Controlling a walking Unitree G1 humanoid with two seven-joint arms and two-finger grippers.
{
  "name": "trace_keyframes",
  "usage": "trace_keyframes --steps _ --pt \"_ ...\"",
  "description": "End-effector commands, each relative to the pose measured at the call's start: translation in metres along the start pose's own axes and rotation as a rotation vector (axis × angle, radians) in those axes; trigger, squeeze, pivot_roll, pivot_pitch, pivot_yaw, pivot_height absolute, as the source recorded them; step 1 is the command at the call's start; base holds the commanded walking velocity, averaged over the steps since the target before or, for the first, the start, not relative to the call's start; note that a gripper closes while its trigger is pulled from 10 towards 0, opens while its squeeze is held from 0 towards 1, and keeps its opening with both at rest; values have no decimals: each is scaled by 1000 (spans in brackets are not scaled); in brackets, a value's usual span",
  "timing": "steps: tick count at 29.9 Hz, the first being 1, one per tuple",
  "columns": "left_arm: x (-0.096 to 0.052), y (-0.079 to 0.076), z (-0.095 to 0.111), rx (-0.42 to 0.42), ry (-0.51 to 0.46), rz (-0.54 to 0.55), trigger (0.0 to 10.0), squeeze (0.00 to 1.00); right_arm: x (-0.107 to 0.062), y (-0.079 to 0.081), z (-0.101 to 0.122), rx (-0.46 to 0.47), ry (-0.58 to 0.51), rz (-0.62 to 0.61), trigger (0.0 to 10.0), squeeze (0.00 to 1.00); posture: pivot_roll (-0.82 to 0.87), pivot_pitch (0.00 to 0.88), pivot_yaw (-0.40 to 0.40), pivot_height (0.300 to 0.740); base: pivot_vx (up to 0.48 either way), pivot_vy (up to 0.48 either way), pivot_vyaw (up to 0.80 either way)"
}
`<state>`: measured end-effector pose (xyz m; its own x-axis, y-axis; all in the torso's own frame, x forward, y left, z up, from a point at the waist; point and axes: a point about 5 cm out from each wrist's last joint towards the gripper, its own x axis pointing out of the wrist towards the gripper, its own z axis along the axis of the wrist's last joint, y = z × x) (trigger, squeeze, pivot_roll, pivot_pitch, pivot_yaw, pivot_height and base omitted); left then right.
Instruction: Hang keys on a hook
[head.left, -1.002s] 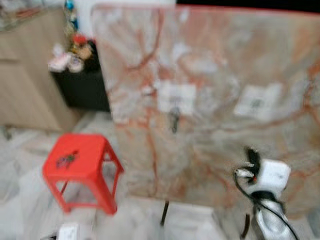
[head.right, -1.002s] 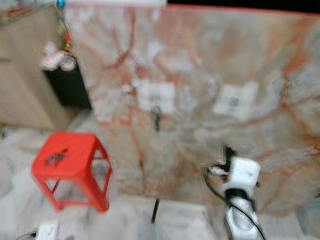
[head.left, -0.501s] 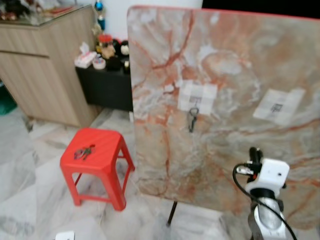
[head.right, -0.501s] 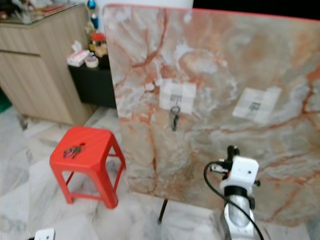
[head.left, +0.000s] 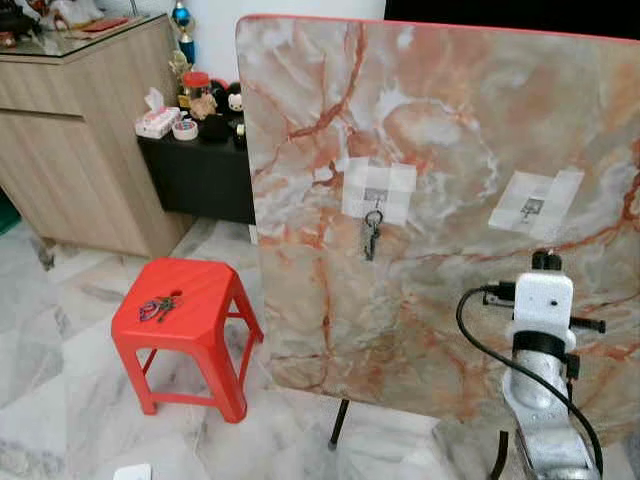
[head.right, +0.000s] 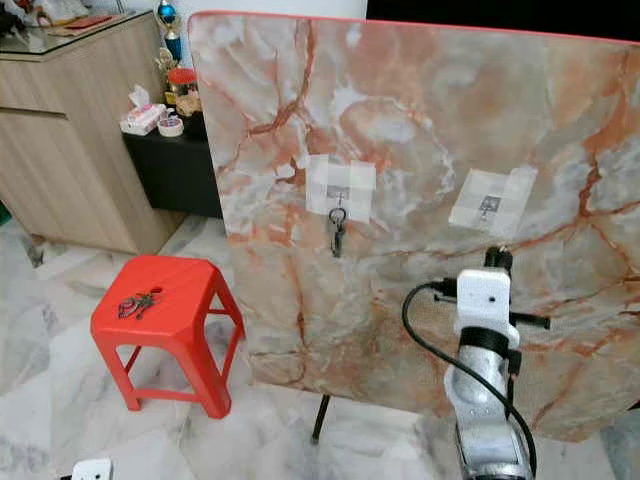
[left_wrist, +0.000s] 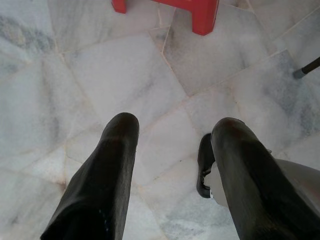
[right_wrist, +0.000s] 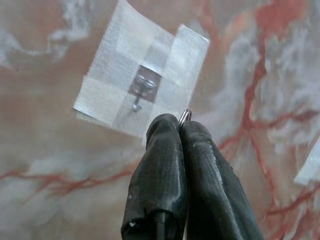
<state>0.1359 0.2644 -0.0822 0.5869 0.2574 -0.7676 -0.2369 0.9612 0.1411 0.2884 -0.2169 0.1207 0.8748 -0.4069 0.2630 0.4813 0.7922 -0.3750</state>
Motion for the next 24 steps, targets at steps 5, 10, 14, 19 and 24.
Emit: trace_keyframes --steps 5,10,14,19,24 --pt "-1 -3 -5 4 21 -1 10000 0 8 7 -3 -55 30 -2 10000 0 -7 0 -24 740 0 0 0" --pt "0 -4 -4 4 19 -2 10000 0 16 11 -1 -80 31 -9 10000 0 -5 0 -23 740 0 0 0" --pt "0 -5 -3 4 17 -2 10000 0 21 14 2 -97 20 -21 10000 0 -5 0 -21 740 0 0 0" --pt "0 -6 -2 5 16 -4 10000 0 25 17 3 -118 26 -28 10000 0 -6 0 -21 740 0 0 0" --pt "1 -11 0 5 14 -8 10000 0 29 18 4 -141 29 -44 10000 0 -4 0 -21 740 0 0 0"
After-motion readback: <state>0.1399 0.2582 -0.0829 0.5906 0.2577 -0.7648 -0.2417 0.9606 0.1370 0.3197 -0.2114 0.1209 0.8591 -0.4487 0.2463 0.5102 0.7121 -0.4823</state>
